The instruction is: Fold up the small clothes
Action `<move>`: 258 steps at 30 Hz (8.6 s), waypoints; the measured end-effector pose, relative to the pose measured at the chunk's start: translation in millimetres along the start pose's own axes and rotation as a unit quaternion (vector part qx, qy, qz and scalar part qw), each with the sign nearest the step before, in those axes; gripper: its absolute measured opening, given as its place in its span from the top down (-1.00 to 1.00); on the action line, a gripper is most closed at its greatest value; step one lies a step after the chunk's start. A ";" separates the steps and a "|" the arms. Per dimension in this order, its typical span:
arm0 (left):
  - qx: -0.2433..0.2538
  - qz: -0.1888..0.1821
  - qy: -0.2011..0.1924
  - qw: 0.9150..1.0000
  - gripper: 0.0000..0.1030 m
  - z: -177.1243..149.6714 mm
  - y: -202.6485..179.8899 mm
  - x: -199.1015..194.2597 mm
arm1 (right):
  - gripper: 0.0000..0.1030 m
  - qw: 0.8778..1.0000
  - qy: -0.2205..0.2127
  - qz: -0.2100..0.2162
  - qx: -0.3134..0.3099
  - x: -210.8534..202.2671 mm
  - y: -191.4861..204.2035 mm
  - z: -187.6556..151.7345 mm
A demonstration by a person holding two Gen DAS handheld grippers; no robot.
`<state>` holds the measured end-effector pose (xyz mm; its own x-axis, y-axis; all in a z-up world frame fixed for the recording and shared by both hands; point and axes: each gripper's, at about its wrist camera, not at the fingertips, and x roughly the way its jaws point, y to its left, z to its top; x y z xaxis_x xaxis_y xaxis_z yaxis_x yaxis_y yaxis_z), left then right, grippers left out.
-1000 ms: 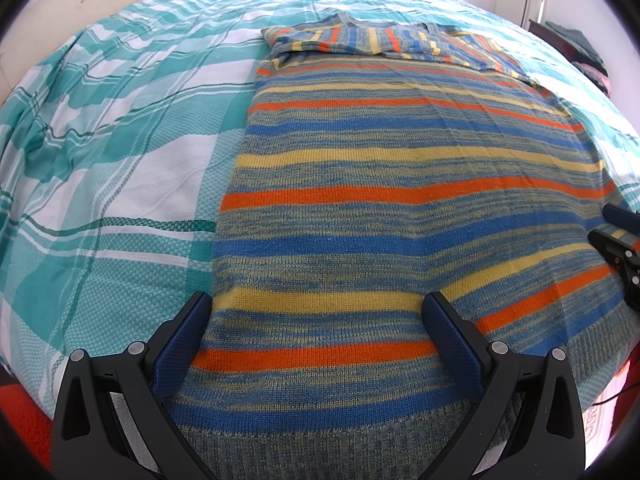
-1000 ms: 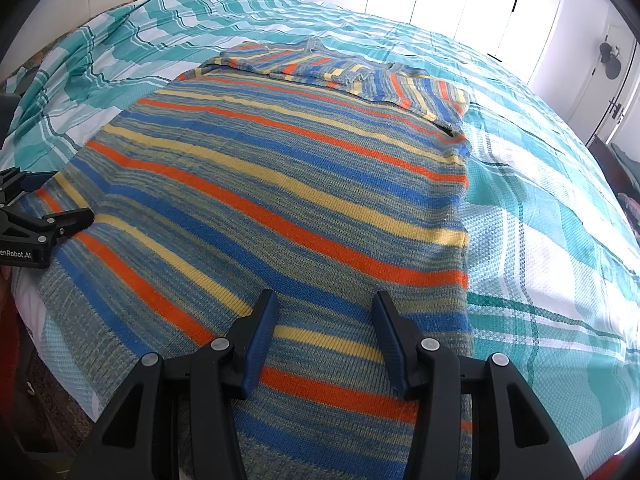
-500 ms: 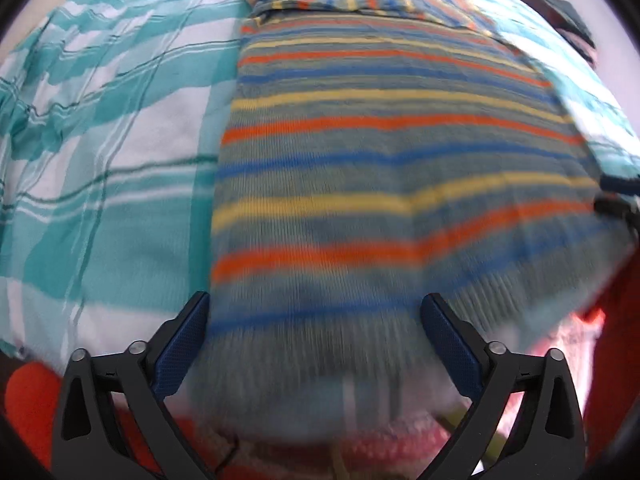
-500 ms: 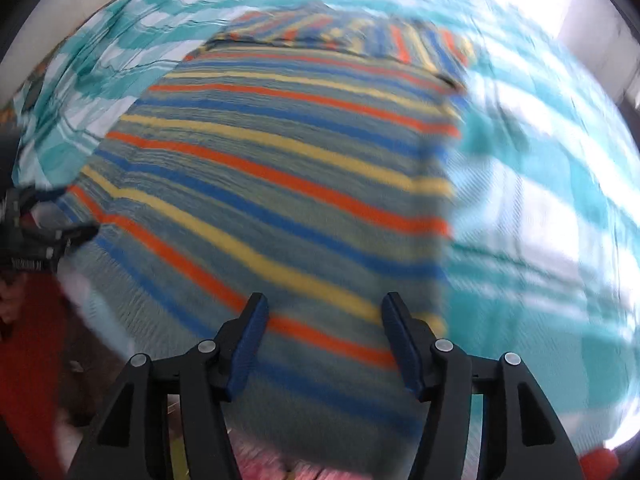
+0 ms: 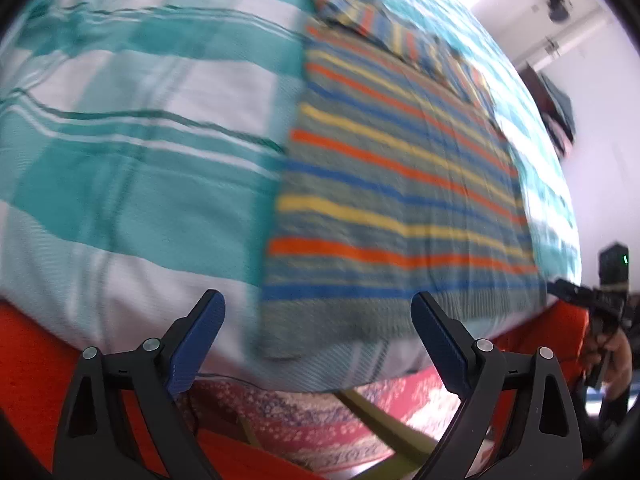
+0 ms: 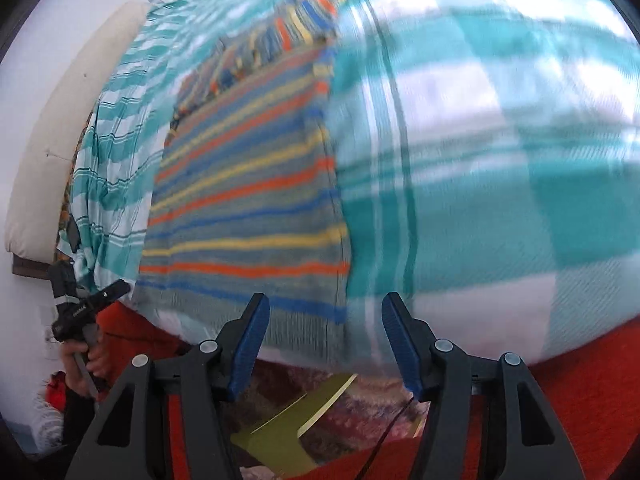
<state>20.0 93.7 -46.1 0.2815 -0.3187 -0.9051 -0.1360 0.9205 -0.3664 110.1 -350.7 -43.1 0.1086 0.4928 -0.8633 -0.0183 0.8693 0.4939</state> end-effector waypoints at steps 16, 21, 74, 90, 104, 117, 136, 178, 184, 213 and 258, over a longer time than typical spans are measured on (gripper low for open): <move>0.019 0.048 0.045 0.998 0.89 13.1 -19.6 13.9 | 0.81 0.998 0.009 0.063 0.006 23.7 10.9 -17.1; 0.024 0.026 0.029 0.999 0.90 19.5 -25.9 -7.4 | 0.82 0.996 -0.017 0.087 -0.008 7.0 25.8 -12.9; 0.152 0.093 -0.091 0.980 -0.47 207.3 -53.5 65.8 | 0.18 0.961 -0.021 -0.073 -0.265 79.5 63.9 216.0; 0.004 0.110 -0.142 0.984 -0.53 219.2 6.3 61.0 | 0.27 0.967 -0.026 -0.150 -0.203 80.2 66.5 249.6; -0.048 0.020 -0.149 0.988 0.90 221.8 -1.4 93.2 | -0.15 0.944 0.019 -0.128 -0.303 226.9 377.9 338.2; -0.044 -0.030 -0.191 0.980 0.91 211.6 -25.7 41.2 | 0.85 0.928 -0.023 -0.190 -0.320 262.0 393.1 338.3; 0.152 -0.102 -0.078 0.980 0.91 214.9 -270.7 157.4 | 0.85 0.992 -0.102 -0.021 -0.065 87.5 41.9 363.9; 0.136 0.085 -0.065 0.985 0.10 216.3 -203.0 155.5 | 0.96 0.963 -0.034 -0.092 -0.252 100.6 59.8 299.5; 0.117 0.099 -0.089 0.984 -0.12 216.1 -201.7 138.1 | 0.92 0.958 -0.105 -0.086 -0.253 57.2 76.6 313.3; 0.047 0.048 -0.126 0.990 -0.72 224.8 -150.9 103.2 | -0.41 0.978 -0.150 0.017 -0.144 15.4 9.4 253.7; 0.135 0.224 -0.265 0.928 -0.95 122.2 -177.5 12.0 | -0.84 0.963 -0.170 -0.124 -0.169 -22.0 73.4 214.1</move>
<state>163.6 -45.8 34.5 0.6912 0.2007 -0.6942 -0.1296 0.9795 0.1541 319.2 -305.8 34.3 0.4693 0.2768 -0.8386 -0.2654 0.9499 0.1650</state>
